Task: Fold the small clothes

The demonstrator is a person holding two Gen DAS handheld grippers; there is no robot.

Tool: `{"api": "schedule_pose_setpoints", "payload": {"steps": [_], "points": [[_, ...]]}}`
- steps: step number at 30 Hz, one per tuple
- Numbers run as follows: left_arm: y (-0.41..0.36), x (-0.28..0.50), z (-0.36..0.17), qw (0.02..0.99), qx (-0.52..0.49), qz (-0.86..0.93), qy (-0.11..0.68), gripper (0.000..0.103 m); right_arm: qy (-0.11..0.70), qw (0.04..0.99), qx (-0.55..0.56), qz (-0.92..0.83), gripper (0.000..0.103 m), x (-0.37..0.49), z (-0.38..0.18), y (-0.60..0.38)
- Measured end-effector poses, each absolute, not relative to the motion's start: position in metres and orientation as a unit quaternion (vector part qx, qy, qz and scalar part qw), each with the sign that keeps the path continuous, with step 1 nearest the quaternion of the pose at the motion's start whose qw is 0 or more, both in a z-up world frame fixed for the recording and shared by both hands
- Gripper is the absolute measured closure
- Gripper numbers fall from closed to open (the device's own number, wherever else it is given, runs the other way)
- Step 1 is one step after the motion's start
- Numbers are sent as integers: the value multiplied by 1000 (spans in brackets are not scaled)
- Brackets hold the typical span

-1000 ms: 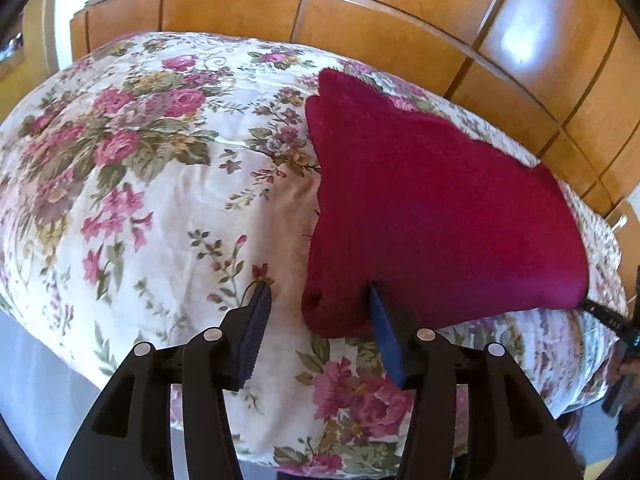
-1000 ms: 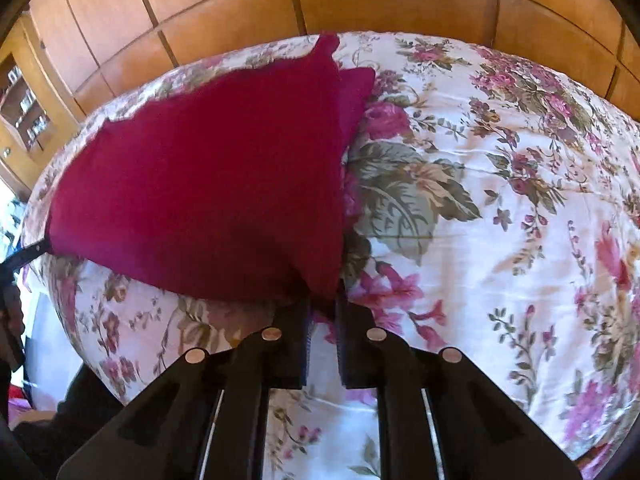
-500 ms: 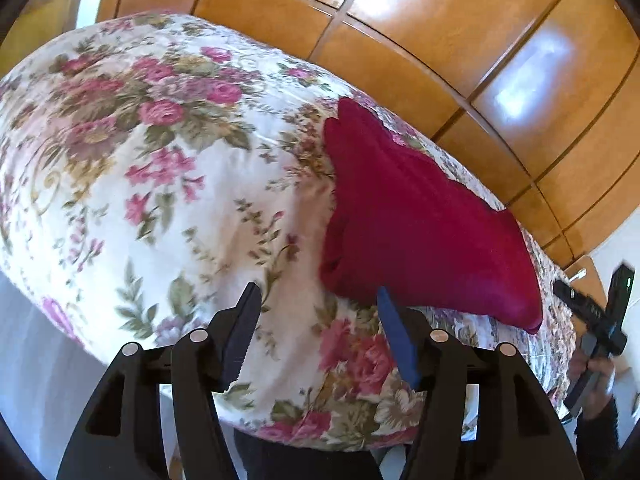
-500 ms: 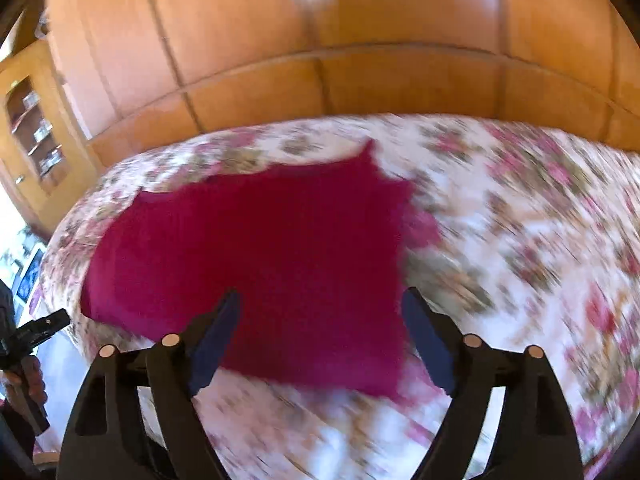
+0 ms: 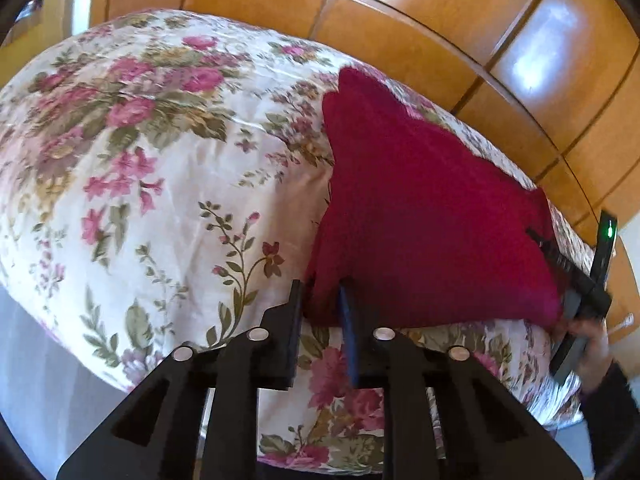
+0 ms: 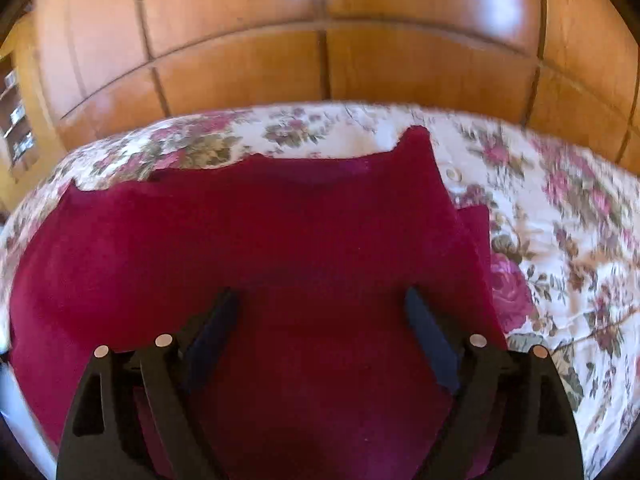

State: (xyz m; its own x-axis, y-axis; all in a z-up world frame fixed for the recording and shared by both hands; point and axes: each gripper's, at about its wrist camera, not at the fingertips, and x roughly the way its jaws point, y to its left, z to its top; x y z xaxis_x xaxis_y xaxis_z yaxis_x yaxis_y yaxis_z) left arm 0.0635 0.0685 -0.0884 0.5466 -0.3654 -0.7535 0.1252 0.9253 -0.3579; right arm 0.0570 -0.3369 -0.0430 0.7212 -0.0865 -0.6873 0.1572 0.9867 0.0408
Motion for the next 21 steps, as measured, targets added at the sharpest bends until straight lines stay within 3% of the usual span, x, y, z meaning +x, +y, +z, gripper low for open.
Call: {"api": "schedule_pose_setpoints", "payload": {"steps": [8, 12, 21], "points": [[57, 68, -54, 912, -62, -55, 403, 40, 354, 932, 61, -50, 12, 52, -43, -337], [45, 71, -35, 932, -14, -31, 361, 38, 350, 933, 58, -52, 12, 51, -43, -336], [35, 87, -20, 938, -17, -34, 345, 37, 349, 934, 56, -53, 12, 50, -43, -335]]}}
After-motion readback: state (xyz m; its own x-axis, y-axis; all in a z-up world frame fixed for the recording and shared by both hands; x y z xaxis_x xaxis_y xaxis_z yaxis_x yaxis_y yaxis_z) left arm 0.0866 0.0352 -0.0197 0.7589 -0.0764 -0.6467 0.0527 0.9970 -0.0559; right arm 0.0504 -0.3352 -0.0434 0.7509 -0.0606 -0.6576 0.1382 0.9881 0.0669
